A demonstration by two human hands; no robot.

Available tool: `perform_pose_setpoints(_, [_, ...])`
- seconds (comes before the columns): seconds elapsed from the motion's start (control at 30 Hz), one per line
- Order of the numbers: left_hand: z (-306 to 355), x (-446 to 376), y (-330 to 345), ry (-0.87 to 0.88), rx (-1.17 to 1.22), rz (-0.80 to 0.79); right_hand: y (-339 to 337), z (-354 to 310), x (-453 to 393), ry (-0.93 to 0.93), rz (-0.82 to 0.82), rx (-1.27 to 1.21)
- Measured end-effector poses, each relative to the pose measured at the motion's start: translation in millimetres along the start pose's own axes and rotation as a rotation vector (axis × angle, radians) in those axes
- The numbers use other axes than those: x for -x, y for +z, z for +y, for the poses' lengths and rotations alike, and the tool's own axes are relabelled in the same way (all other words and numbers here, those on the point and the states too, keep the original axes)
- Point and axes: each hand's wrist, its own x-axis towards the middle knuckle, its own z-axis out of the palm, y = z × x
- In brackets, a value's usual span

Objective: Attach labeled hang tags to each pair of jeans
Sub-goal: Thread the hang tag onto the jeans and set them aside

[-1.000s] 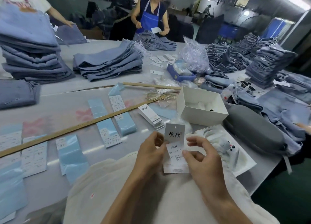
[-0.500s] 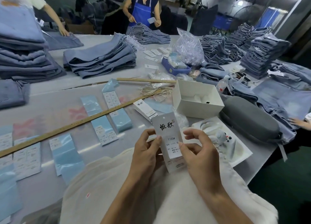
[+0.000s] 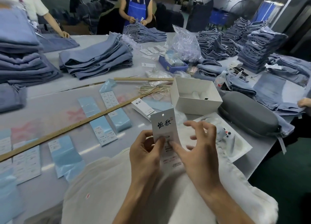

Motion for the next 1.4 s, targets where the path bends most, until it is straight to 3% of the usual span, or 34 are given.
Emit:
perform_pose_setpoints(0.1, [3, -1, -7, -0.028, 0.095, -0.035, -2, 0, -4, 0.215, -0.264, -0.362])
perform_pose_setpoints(0.17, [6, 0, -10, -0.048, 0.143, -0.094, -3, 0, -5, 0.258, -0.383, -0.526])
perform_pose_setpoints(0.33, [5, -1, -23, -0.063, 0.075, -0.238, -3, 0, -4, 0.206, -0.418, -0.484])
perform_pose_setpoints(0.47, [11, -14, -56, -0.034, -0.116, -0.531, -2, 2, -7, 0.220, -0.411, -0.494])
perform_pose_setpoints(0.53, [24, -35, -80, -0.076, -0.139, -0.555, 4, -5, -12, 0.246, -0.471, -0.527])
perform_pose_setpoints(0.63, [41, -67, -103, -0.115, -0.208, -0.437, 33, -31, -32, 0.241, -0.603, -0.579])
perform_pose_setpoints(0.73, [43, -86, -114, -0.084, -0.188, -0.301, 80, -65, -58, 0.196, -0.622, -0.649])
perform_pose_setpoints(0.87, [31, -106, -149, -0.087, -0.111, 0.069, 146, -91, -71, 0.234, -0.790, -0.760])
perform_pose_setpoints(0.97, [16, -116, -177, -0.119, -0.139, 0.236, 189, -92, -64, 0.289, -0.963, -0.763])
perform_pose_setpoints(1.07, [-1, -116, -199, -0.181, -0.166, 0.271, 222, -87, -55, 0.434, -1.015, -0.849])
perform_pose_setpoints(1.17, [-23, -114, -213, -0.162, -0.293, 0.195, 245, -80, -46, 0.588, -0.972, -0.805])
perform_pose_setpoints(1.27, [-49, -113, -229, -0.133, -0.307, 0.218, 255, -75, -42, 0.582, -0.949, -0.756])
perform_pose_setpoints(1.33, [-78, -116, -253, -0.178, -0.528, 0.351, 256, -72, -41, 0.533, -0.949, -0.682])
perform_pose_setpoints(1.4, [-108, -117, -285, -0.364, -1.197, 0.265, 256, -70, -42, 0.529, -0.935, -0.641])
